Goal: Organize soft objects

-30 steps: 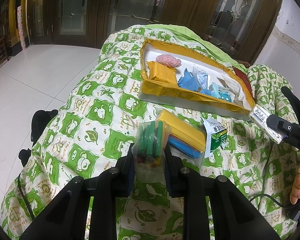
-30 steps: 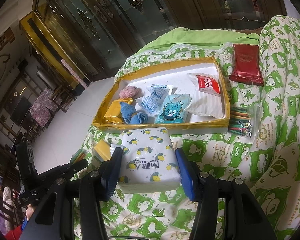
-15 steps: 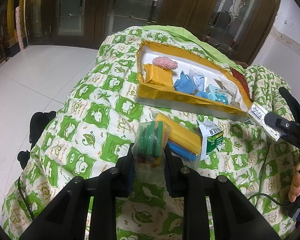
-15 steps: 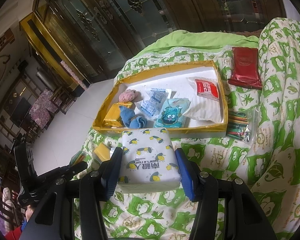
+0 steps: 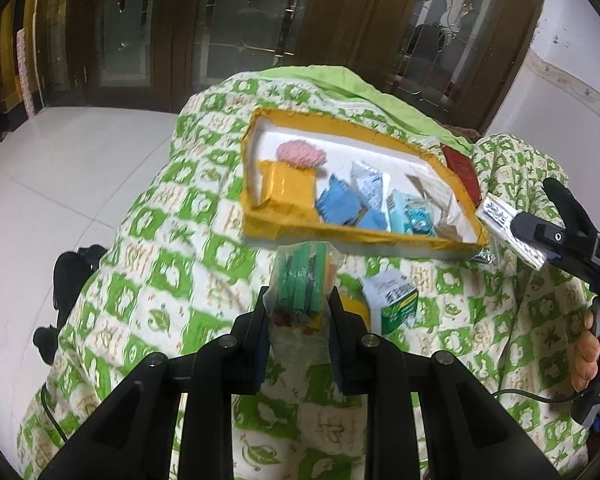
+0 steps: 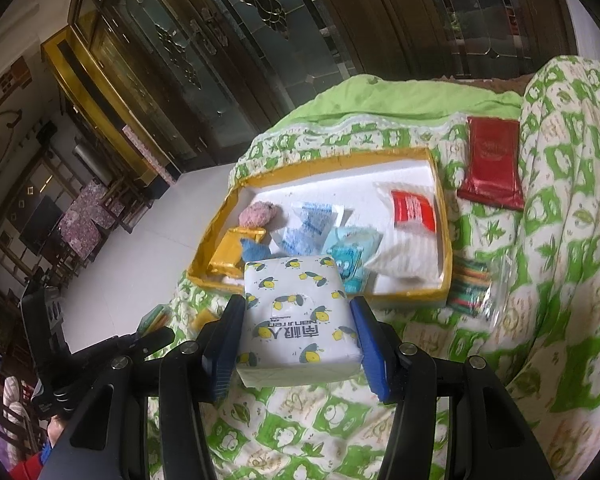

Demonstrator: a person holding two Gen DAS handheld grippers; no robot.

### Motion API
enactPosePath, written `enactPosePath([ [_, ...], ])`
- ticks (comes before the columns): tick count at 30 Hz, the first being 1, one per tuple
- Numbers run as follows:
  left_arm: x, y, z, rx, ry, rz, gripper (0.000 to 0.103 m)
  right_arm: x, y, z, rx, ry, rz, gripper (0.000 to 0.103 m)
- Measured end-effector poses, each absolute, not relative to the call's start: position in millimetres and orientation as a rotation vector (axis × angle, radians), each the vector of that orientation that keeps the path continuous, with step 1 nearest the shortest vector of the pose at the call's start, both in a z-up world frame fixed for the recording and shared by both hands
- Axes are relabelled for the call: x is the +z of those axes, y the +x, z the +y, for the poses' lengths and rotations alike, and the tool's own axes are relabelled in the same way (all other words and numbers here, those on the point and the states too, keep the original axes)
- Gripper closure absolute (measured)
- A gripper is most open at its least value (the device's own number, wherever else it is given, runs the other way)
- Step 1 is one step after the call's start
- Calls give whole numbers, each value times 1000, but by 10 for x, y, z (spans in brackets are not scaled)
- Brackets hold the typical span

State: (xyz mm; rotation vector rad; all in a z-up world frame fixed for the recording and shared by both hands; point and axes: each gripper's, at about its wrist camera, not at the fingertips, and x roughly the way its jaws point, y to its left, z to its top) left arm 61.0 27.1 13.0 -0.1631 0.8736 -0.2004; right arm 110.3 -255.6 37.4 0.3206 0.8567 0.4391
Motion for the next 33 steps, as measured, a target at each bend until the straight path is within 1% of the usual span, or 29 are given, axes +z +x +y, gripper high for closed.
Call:
enactPosePath([
  [7,288,778,190,-219,-151,848,79,503,1346,-2736,404,353,842,46],
  [16,331,1021,87,-233,-129,849,79,503,1747,-2788,399,408,874,46],
  [22,354,1309,-1,-248,-131,855,79,467,2115,-2753,409,516,907,46],
  [27,369,1620,-156,-270,-116,862,79,314,2351,-2483,412,519,925,46],
  [33,289,1974,-343,-289,-85,885,79,-60,2561,-2362,362,521,978,46],
])
